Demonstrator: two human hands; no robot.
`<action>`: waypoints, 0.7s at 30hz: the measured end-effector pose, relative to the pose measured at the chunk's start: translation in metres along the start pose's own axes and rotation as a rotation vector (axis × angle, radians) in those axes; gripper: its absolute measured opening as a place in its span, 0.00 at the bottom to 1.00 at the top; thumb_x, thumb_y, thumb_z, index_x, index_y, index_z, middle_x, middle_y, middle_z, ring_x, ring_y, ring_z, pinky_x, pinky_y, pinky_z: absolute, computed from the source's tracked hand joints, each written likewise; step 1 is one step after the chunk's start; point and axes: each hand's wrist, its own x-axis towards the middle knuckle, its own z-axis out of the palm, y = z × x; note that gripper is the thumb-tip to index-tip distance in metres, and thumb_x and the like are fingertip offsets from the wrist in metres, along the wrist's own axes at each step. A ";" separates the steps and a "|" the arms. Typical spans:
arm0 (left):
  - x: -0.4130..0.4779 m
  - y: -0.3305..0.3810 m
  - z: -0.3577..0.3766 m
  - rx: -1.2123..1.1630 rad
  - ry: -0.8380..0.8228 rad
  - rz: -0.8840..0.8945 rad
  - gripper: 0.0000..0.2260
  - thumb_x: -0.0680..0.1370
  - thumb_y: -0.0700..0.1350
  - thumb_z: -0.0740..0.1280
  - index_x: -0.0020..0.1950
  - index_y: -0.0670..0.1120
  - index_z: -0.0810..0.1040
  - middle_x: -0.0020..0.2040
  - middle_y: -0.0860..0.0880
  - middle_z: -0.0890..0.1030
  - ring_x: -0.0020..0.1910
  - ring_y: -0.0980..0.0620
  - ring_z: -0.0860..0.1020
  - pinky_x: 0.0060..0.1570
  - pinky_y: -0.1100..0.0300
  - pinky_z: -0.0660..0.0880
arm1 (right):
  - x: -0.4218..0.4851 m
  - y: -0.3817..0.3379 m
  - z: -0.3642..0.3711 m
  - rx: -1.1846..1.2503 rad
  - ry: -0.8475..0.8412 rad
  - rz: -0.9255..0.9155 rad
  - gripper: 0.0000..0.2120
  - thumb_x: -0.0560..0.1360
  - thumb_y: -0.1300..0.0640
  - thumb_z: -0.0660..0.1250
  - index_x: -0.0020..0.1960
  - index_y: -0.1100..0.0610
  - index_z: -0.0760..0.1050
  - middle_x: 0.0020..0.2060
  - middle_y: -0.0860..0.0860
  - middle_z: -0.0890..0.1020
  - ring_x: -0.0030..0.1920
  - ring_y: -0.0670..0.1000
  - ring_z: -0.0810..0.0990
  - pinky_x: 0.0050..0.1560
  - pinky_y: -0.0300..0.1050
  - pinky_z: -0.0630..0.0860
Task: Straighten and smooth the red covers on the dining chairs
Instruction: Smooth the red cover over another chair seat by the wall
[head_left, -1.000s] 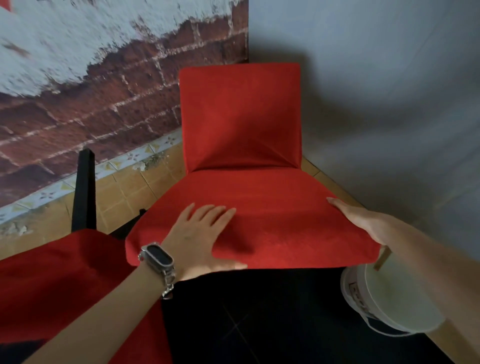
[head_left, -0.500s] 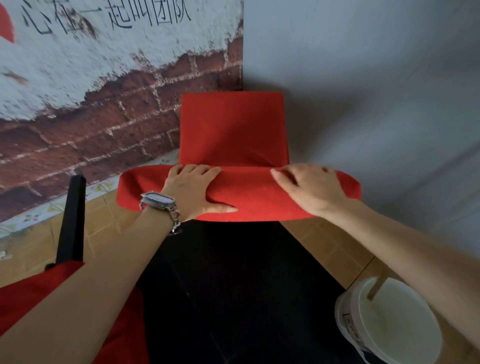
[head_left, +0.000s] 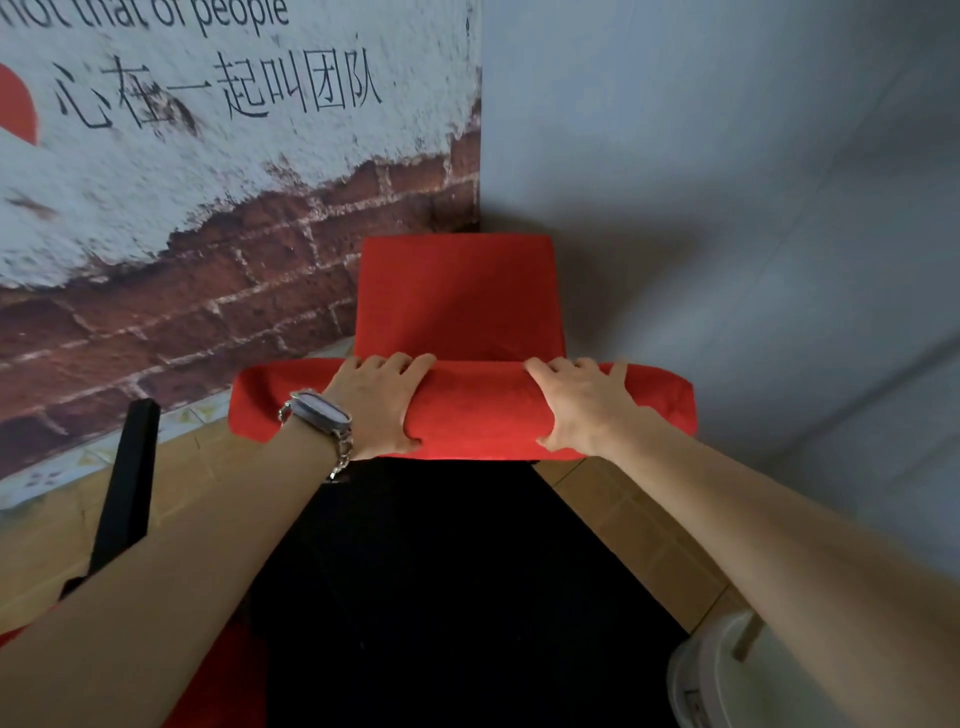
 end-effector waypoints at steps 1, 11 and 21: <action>0.003 0.000 -0.002 0.015 0.004 0.014 0.40 0.69 0.61 0.70 0.74 0.51 0.55 0.65 0.50 0.71 0.59 0.47 0.74 0.60 0.51 0.70 | 0.001 0.001 -0.003 -0.003 -0.003 -0.019 0.42 0.69 0.45 0.73 0.74 0.51 0.54 0.65 0.52 0.71 0.66 0.58 0.69 0.66 0.68 0.60; 0.003 0.007 -0.005 0.019 -0.005 0.058 0.31 0.68 0.55 0.71 0.67 0.53 0.62 0.50 0.52 0.75 0.45 0.50 0.77 0.39 0.58 0.72 | -0.007 0.004 -0.006 -0.058 0.059 -0.148 0.36 0.68 0.47 0.74 0.69 0.54 0.60 0.41 0.47 0.72 0.50 0.55 0.78 0.51 0.50 0.73; -0.025 0.017 -0.005 0.000 -0.048 0.082 0.32 0.70 0.56 0.69 0.71 0.54 0.60 0.56 0.53 0.75 0.50 0.51 0.77 0.46 0.57 0.75 | -0.036 -0.005 -0.004 -0.112 0.032 -0.149 0.36 0.68 0.48 0.74 0.70 0.52 0.60 0.51 0.49 0.79 0.53 0.55 0.79 0.50 0.48 0.73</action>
